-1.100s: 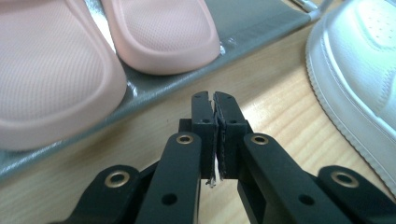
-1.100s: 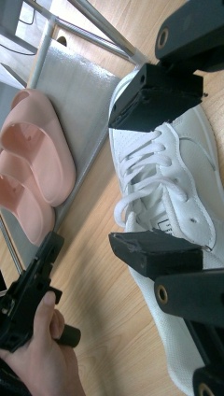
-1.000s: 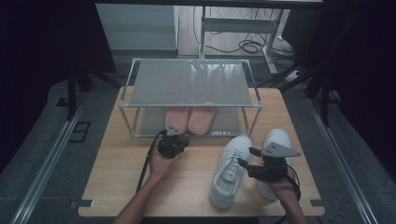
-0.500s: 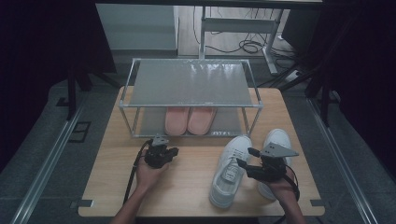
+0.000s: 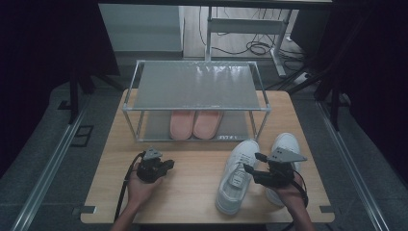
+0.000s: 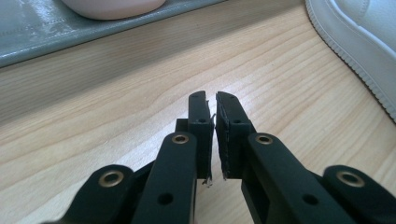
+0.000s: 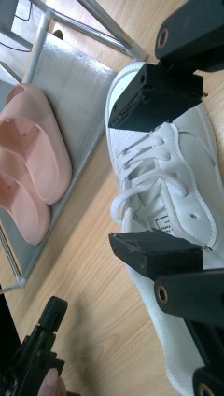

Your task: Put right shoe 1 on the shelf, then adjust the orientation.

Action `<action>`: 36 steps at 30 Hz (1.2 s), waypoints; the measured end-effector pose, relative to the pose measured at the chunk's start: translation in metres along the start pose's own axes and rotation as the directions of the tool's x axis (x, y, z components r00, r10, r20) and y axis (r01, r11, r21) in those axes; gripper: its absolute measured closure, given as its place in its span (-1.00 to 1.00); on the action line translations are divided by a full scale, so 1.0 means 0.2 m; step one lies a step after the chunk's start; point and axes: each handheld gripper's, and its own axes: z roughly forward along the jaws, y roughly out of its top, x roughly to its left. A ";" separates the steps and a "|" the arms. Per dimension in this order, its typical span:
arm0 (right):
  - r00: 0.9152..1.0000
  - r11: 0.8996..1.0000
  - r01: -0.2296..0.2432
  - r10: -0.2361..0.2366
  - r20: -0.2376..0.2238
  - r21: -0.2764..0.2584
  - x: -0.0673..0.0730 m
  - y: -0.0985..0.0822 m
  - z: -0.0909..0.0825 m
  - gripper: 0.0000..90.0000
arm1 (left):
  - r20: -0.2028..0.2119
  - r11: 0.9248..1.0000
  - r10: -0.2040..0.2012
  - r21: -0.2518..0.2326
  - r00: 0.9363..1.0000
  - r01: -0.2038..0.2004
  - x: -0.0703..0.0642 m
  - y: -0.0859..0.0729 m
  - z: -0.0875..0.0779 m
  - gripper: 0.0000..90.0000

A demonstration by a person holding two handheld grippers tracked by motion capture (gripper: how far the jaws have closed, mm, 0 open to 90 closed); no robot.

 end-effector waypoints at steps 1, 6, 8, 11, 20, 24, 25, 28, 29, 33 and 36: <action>1.000 1.000 -0.001 0.001 0.000 0.001 0.00 0.00 0.00 -0.15 | 0.002 1.000 0.000 -0.001 1.000 0.000 0.00 -0.01 -0.01 0.89; 1.000 1.000 -0.009 0.009 0.003 -0.004 -0.01 0.00 0.00 -0.15 | -0.016 1.000 -0.013 -0.004 1.000 0.013 0.02 -0.05 -0.03 0.83; 1.000 1.000 -0.016 0.016 0.004 -0.008 -0.01 0.00 -0.01 -0.15 | -0.024 1.000 -0.020 -0.007 1.000 0.020 0.04 -0.05 -0.05 0.82; 1.000 1.000 -0.022 0.022 0.001 -0.009 -0.01 0.00 -0.01 -0.16 | -0.031 1.000 -0.027 -0.017 0.999 0.027 0.05 -0.06 -0.06 0.78; 0.999 0.999 -0.032 0.033 0.014 -0.030 -0.02 -0.01 -0.01 -0.15 | -0.038 0.998 -0.044 -0.037 0.998 0.042 0.05 -0.05 -0.09 0.37; 0.998 0.997 -0.064 0.065 0.012 -0.050 -0.03 -0.01 -0.01 -0.11 | -0.032 0.999 -0.041 -0.030 0.999 0.040 0.05 -0.05 -0.09 0.28; 0.997 0.996 -0.070 0.070 0.011 -0.048 -0.04 -0.01 -0.01 -0.10 | -0.033 0.999 -0.038 -0.028 0.999 0.037 0.04 -0.05 -0.09 0.26; 0.996 0.995 -0.088 0.088 0.003 -0.051 -0.03 -0.01 0.00 -0.04 | -0.027 0.999 -0.031 -0.013 0.999 0.031 0.03 -0.06 -0.07 0.18; 0.996 0.995 -0.089 0.089 0.005 -0.050 -0.03 -0.01 0.00 -0.02 | -0.021 1.000 -0.031 -0.007 0.999 0.031 0.03 -0.06 -0.07 0.16; 0.995 0.993 -0.101 0.101 0.004 -0.053 -0.02 -0.01 0.00 0.10 | -0.019 1.000 -0.019 0.007 1.000 0.019 0.01 -0.06 -0.05 0.08; 0.994 0.994 -0.104 0.103 -0.017 -0.039 0.00 -0.01 0.00 0.22 | -0.022 1.000 -0.026 0.006 0.999 0.026 0.02 -0.06 -0.06 0.05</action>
